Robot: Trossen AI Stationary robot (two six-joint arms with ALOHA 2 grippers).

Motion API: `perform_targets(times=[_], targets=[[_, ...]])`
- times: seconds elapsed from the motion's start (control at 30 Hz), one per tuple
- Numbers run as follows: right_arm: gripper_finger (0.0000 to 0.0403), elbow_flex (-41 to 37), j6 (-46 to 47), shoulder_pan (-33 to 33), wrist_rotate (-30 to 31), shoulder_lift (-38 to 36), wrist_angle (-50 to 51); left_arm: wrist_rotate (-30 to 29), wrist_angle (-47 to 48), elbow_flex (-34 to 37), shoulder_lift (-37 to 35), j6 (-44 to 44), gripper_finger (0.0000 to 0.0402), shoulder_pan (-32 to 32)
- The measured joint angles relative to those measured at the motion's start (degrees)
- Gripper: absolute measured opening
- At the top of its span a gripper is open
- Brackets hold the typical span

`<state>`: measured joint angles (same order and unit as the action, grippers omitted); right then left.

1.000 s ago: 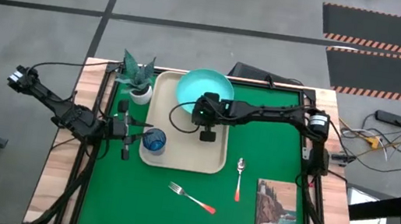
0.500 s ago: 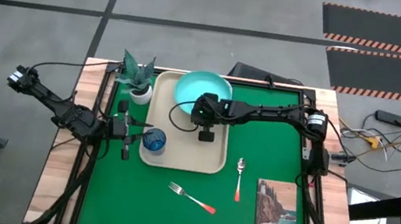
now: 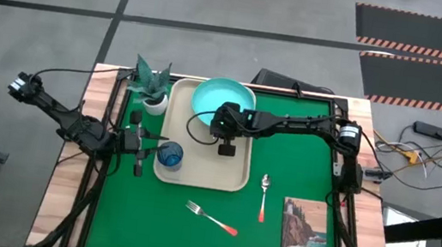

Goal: Pick and place plate/cup/fork/spoon on tray
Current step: Put the blue plate on the serving tray to the right of the blue glass

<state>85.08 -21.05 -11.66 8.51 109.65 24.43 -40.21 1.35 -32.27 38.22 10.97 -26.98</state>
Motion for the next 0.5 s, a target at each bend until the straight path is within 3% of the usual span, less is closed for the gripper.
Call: perform_targets(times=[0.5], targets=[[0.0009,-0.87,0.02,0.00,0.00,0.11,-3.05,0.00,0.02,0.00,0.00,0.01,0.0080,0.01]])
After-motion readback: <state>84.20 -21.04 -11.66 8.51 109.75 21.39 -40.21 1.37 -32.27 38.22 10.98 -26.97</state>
